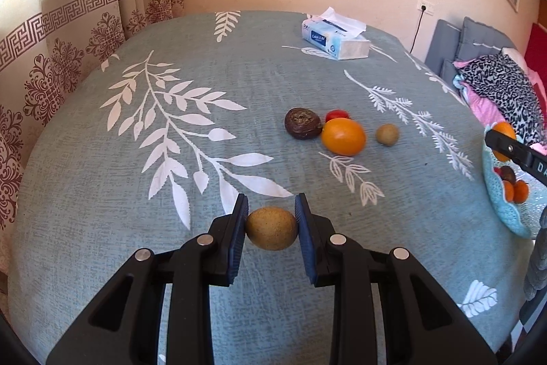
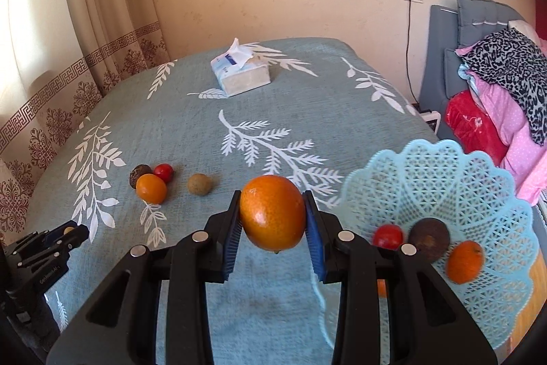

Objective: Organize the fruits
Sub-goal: 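Carry the tan fruit and orange into the blue basket and open both tools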

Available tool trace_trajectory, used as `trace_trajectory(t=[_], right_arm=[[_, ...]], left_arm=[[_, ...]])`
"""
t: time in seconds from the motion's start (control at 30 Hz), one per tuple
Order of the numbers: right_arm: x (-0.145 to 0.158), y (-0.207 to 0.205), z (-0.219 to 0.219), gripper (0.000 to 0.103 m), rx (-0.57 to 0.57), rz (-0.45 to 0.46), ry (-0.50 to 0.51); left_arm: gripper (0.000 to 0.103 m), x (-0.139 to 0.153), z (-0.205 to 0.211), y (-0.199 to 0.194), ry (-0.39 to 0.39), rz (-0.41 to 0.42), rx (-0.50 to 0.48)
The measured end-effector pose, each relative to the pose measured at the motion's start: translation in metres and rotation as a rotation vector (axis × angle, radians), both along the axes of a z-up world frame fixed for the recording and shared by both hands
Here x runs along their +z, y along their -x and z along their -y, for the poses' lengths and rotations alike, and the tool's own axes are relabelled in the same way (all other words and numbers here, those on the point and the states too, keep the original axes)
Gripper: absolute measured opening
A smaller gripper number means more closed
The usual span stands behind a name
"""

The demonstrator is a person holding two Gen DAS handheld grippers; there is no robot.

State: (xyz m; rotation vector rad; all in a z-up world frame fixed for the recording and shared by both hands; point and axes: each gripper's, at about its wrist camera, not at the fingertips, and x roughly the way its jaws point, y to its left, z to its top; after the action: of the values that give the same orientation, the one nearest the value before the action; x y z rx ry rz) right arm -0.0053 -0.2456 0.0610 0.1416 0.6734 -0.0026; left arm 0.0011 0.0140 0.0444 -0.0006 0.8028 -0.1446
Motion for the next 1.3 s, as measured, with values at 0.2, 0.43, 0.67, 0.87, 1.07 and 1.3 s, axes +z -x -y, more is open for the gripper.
trace_trajectory(t=[0.2,0.43,0.67,0.87,1.07,1.3], right_arm=[[0.001,0.019,0.031,0.035,-0.067,0.016,-0.015],[-0.007,0.038,0.077,0.035,-0.164,-0.018,-0.043],[-0.021,0.058,0.107,0.035,-0.218,-0.054,-0.072],[-0.023,0.069,0.119,0.036,-0.232,-0.054,-0.094],[-0.021,0.080,0.127,0.047,-0.239,-0.033,-0.121],[-0.016,0.088,0.142,0.047,-0.303,0.005,-0.143]], left_arm=[[0.029,0.006,0.003,0.005,-0.013,0.011,-0.001],[0.028,0.012,0.028,0.008,-0.025,0.021,-0.054],[0.028,0.018,0.062,0.010,-0.043,0.033,-0.121],[0.029,0.024,0.096,0.013,-0.053,0.049,-0.192],[0.029,0.031,0.134,0.018,-0.059,0.070,-0.281],[0.029,0.036,0.176,0.024,-0.040,0.069,-0.389]])
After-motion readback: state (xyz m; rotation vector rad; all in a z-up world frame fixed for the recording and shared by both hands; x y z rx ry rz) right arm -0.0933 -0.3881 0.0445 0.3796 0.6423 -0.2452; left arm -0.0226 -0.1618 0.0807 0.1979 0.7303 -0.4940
